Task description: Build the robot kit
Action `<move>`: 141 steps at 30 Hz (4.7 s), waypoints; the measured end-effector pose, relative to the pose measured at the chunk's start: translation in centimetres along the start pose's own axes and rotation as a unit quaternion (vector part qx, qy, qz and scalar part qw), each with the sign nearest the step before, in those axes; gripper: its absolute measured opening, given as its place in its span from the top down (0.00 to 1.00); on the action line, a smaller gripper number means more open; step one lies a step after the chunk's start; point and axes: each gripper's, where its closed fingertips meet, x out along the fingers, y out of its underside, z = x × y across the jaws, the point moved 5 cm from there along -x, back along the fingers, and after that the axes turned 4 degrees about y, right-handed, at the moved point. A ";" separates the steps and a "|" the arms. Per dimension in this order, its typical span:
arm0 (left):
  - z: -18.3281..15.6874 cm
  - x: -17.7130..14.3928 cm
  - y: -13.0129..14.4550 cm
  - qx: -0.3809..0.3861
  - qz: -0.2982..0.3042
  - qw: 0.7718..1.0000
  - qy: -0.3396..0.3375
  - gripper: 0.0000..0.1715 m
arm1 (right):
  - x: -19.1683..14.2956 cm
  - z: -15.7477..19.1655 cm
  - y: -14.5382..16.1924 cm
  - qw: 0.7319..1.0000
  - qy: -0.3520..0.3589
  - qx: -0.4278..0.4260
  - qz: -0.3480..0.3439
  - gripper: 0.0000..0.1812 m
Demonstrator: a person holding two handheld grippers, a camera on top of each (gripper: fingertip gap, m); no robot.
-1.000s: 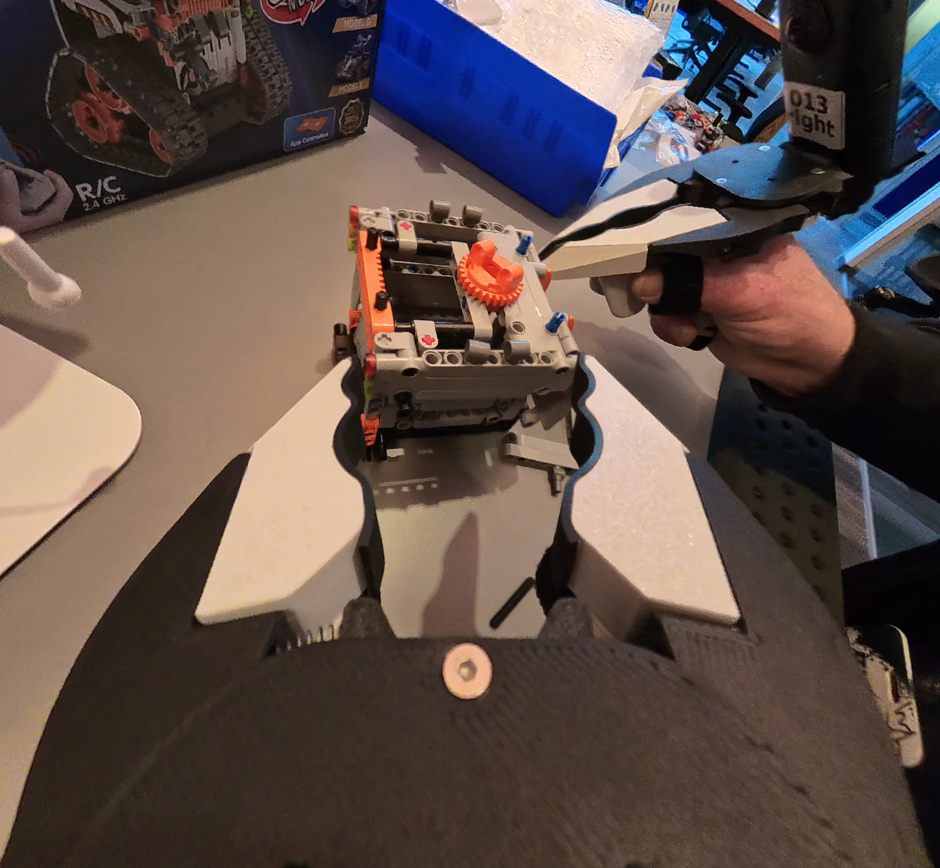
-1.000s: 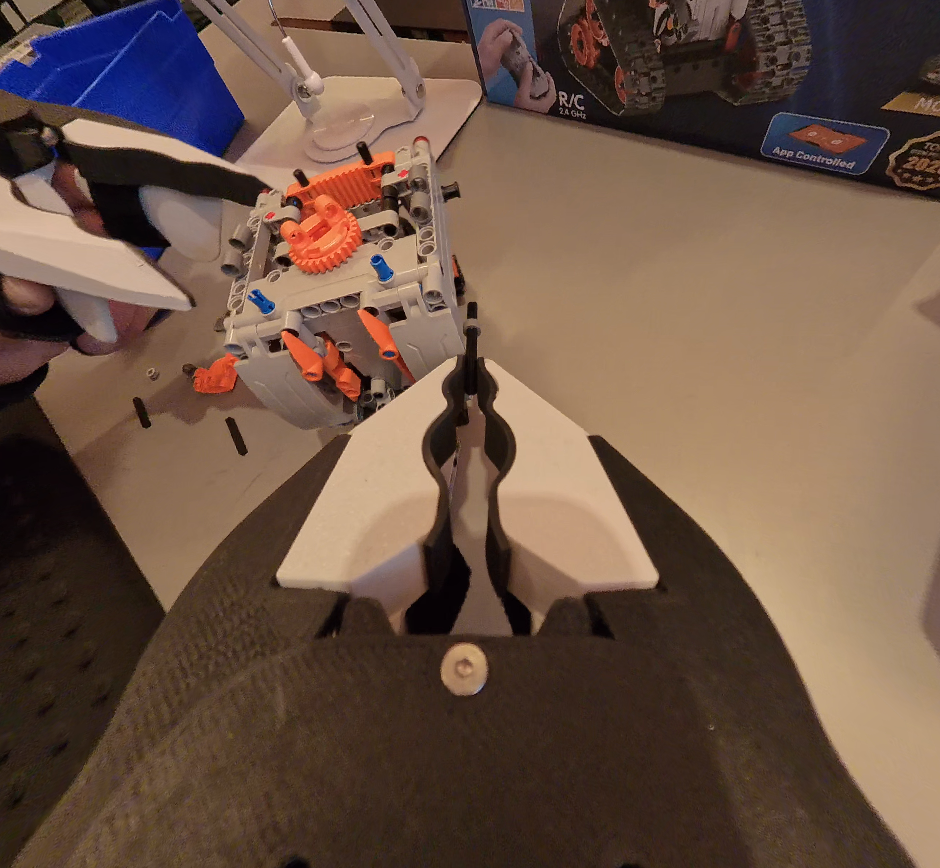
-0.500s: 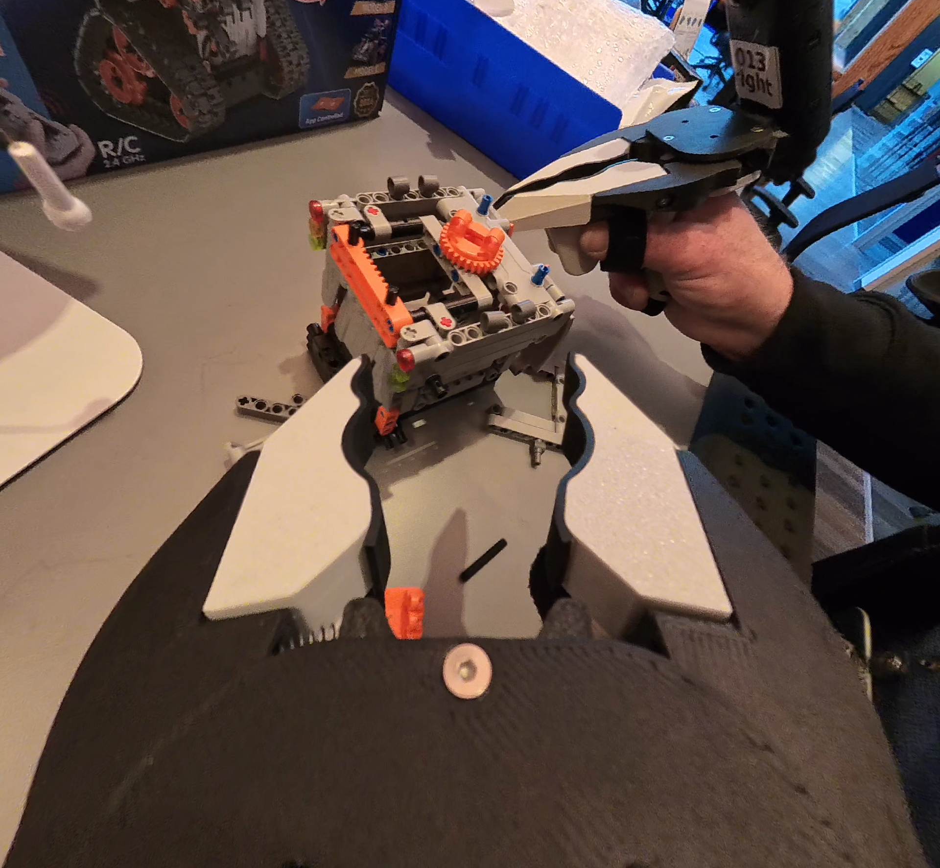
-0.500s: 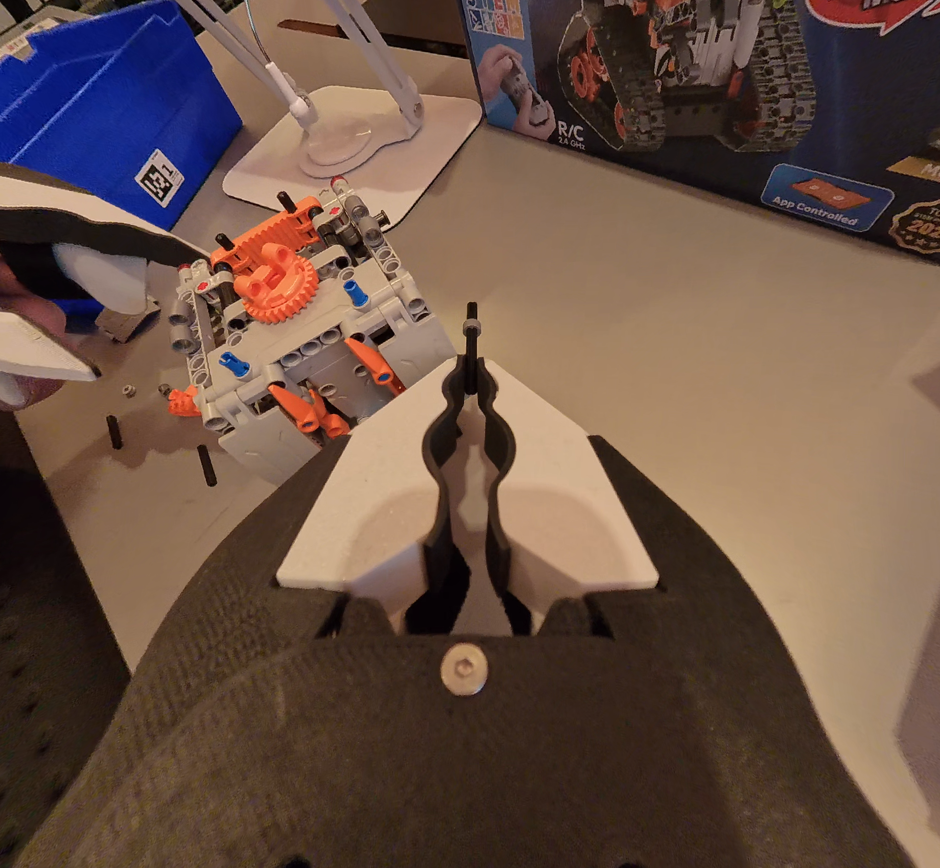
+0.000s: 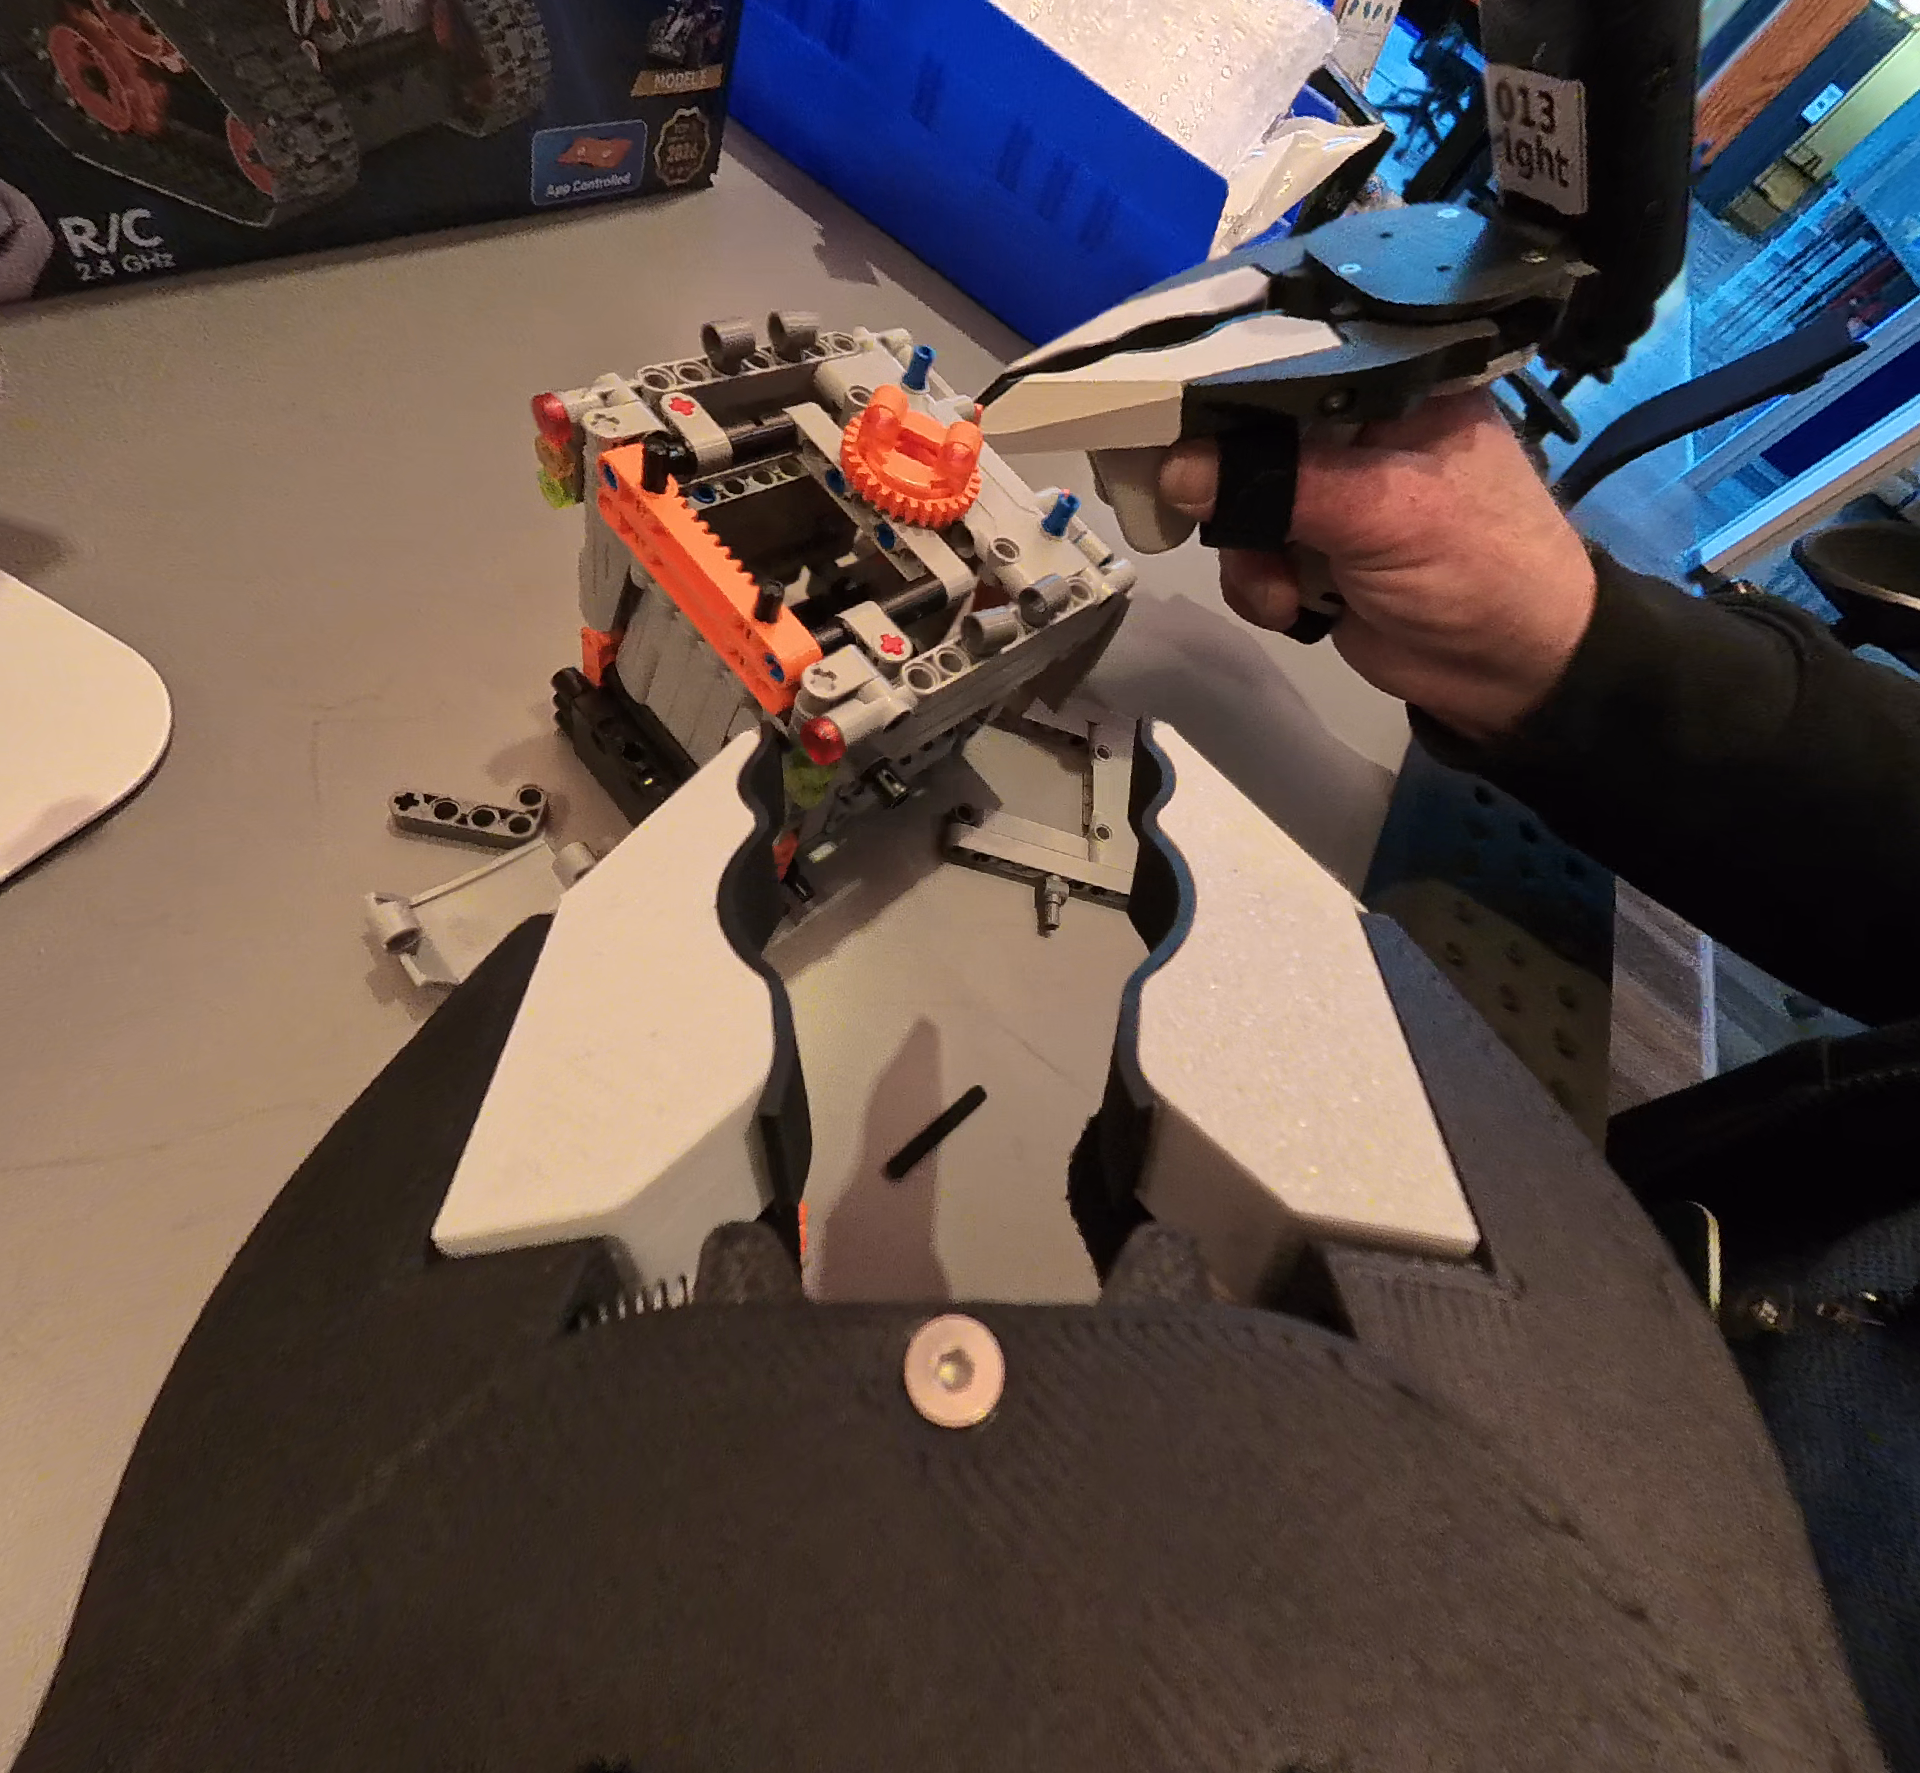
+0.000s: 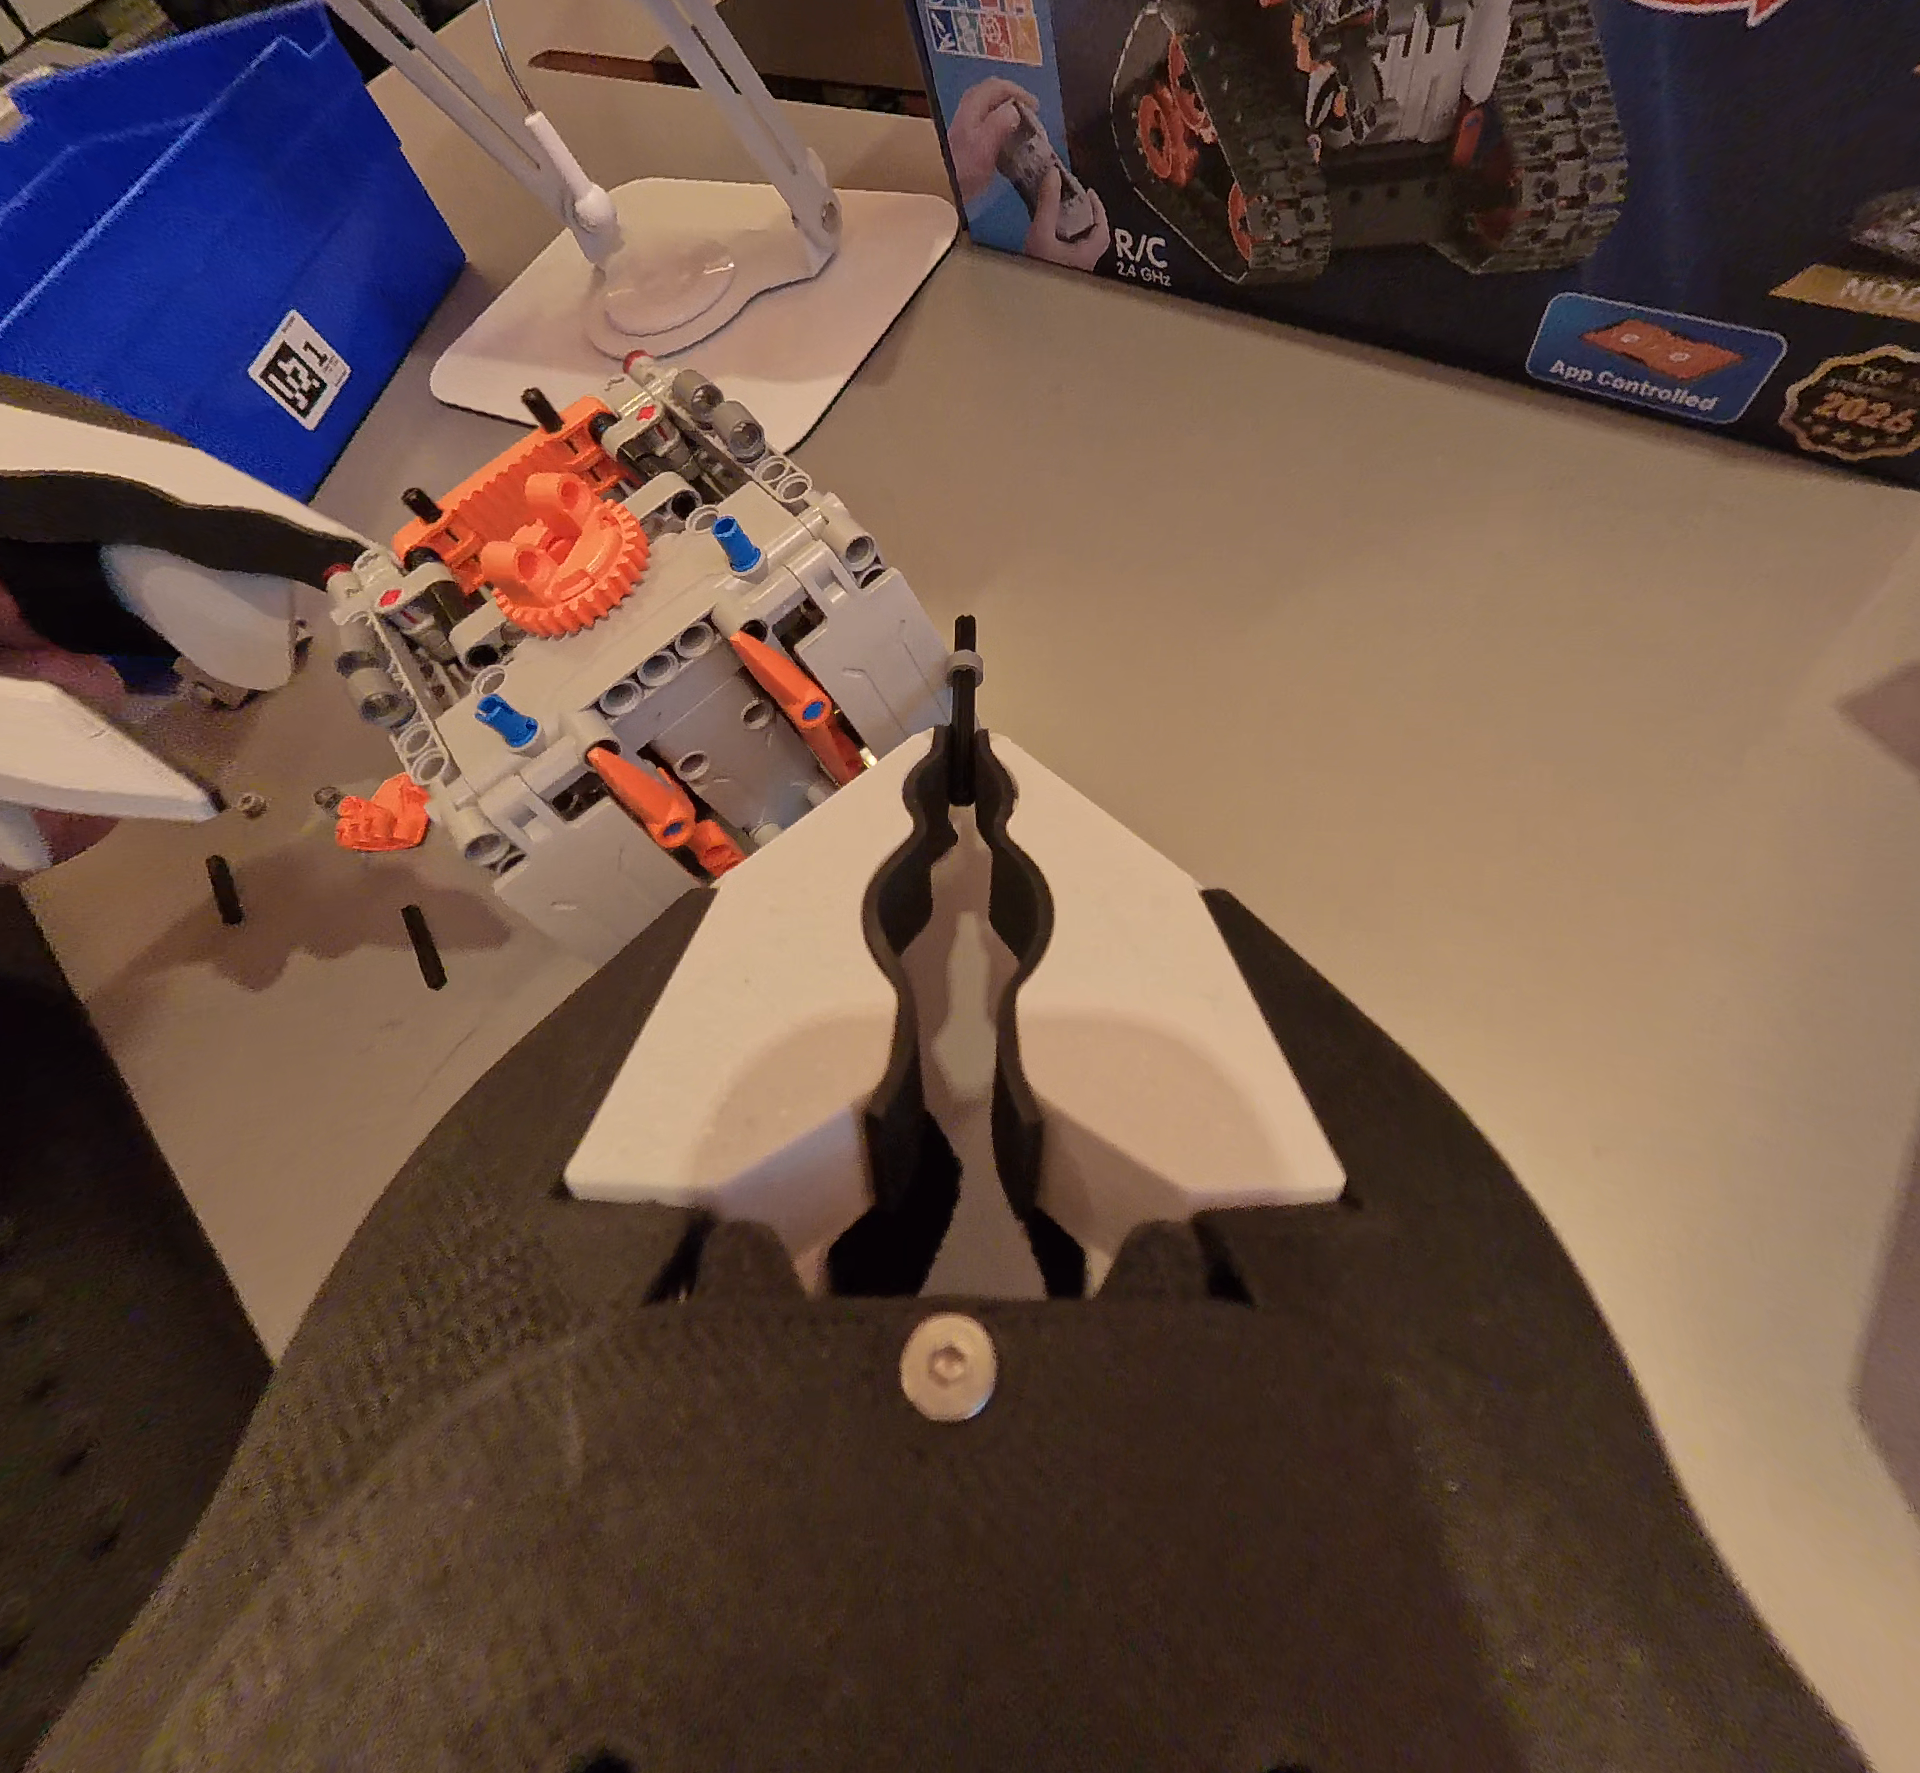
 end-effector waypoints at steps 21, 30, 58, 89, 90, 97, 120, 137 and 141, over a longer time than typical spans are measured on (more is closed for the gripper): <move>0.0 -0.8 0.5 0.002 0.000 1.000 -0.005 0.63 | -1.6 0.0 -0.1 1.000 -0.002 -0.007 -0.007 1.00; 0.4 -2.6 1.8 0.002 0.015 1.000 -0.025 0.65 | -3.8 0.4 2.0 1.000 -0.015 -0.018 0.011 1.00; -6.4 -1.0 6.2 0.115 0.101 0.985 0.075 0.87 | -5.3 13.9 5.3 0.937 -0.311 -0.155 0.040 0.99; -6.0 -3.0 5.1 0.045 0.014 0.990 0.129 0.97 | -4.7 14.2 5.1 0.923 -0.353 -0.145 0.054 0.99; -6.1 -2.9 5.1 0.046 0.013 0.990 0.133 1.00 | -4.7 14.3 5.2 0.923 -0.353 -0.145 0.055 0.99; -5.3 -3.3 5.0 0.029 0.002 0.992 0.124 0.90 | -4.6 14.1 4.9 0.926 -0.350 -0.131 0.046 0.99; -5.0 -2.9 4.0 0.031 0.004 0.989 0.146 1.00 | -3.9 13.4 4.5 0.936 -0.332 -0.110 0.043 1.00; -1.2 -2.8 3.5 0.049 0.062 0.997 0.001 0.83 | -4.5 7.2 3.7 0.990 -0.090 -0.109 0.003 0.92; 0.4 -1.4 2.2 0.064 0.053 0.996 -0.040 0.78 | -4.1 6.0 1.8 0.992 -0.066 -0.101 -0.032 0.83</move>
